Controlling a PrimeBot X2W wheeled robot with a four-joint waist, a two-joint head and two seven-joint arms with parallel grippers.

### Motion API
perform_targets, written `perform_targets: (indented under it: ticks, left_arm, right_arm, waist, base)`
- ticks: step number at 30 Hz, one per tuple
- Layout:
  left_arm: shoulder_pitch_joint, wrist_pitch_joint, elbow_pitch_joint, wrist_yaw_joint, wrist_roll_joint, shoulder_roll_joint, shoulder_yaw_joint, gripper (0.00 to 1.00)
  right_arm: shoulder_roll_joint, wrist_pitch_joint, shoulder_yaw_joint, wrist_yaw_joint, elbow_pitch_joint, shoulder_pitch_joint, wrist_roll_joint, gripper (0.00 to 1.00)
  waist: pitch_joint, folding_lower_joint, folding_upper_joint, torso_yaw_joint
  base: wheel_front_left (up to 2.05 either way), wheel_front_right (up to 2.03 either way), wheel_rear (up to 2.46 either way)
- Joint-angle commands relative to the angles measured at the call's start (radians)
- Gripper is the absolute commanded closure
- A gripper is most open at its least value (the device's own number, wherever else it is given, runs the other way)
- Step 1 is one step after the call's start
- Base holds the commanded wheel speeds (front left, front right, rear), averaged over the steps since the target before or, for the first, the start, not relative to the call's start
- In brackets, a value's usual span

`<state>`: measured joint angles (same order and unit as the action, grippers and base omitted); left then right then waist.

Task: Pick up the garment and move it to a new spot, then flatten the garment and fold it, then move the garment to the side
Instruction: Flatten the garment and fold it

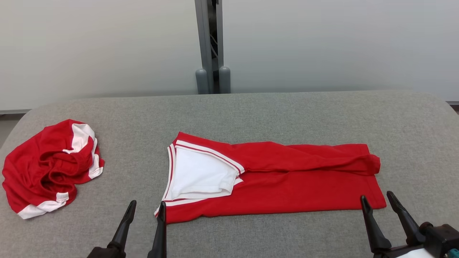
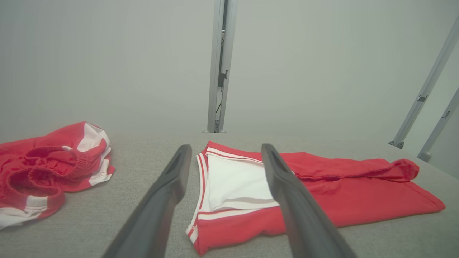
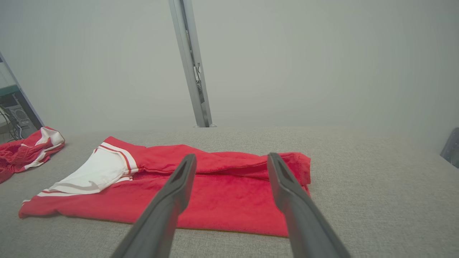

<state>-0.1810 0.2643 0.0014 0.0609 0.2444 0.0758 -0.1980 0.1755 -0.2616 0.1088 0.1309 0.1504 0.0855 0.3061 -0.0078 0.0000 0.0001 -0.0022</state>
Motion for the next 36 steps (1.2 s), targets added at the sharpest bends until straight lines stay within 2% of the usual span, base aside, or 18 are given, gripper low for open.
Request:
perform_targets:
  ticks: [1,11,19,27,36]
  left_arm:
    - [-0.011,0.0,0.002,-0.01,-0.011,-0.003,0.013,0.0]
    - [-0.012,0.0,0.011,-0.051,-0.01,-0.023,0.056,0.0]
    - [0.006,0.0,0.01,-0.049,0.01,-0.024,0.042,0.0]
    - [0.053,0.0,0.011,-0.063,-0.023,-0.023,0.01,0.0]
    - [0.127,0.0,0.031,-0.086,-0.05,-0.023,-0.02,0.0]
  right_arm:
    - [-0.002,-0.005,-0.004,0.0,-0.003,0.01,-0.006,0.0]
    - [-0.015,-0.005,-0.001,0.0,0.009,0.015,-0.001,0.0]
    - [-0.035,-0.005,-0.033,0.0,0.068,-0.026,0.025,0.0]
    - [-0.085,-0.005,-0.155,0.0,0.422,-0.269,0.092,0.0]
    - [-0.079,-0.005,-0.215,0.0,0.76,-0.556,0.15,0.0]
  waist:
    - [-0.003,0.0,-0.0001,-0.003]
    - [-0.004,0.0,-0.0001,-0.015]
    - [0.009,0.0,-0.0001,-0.027]
    - [0.07,0.0,-0.0001,-0.044]
    - [0.172,0.0,-0.0001,-0.014]
  base:
    - [0.0,0.0,0.0]
    - [0.0,0.0,0.0]
    - [0.0,0.0,0.0]
    - [0.0,0.0,0.0]
    - [0.0,0.0,0.0]
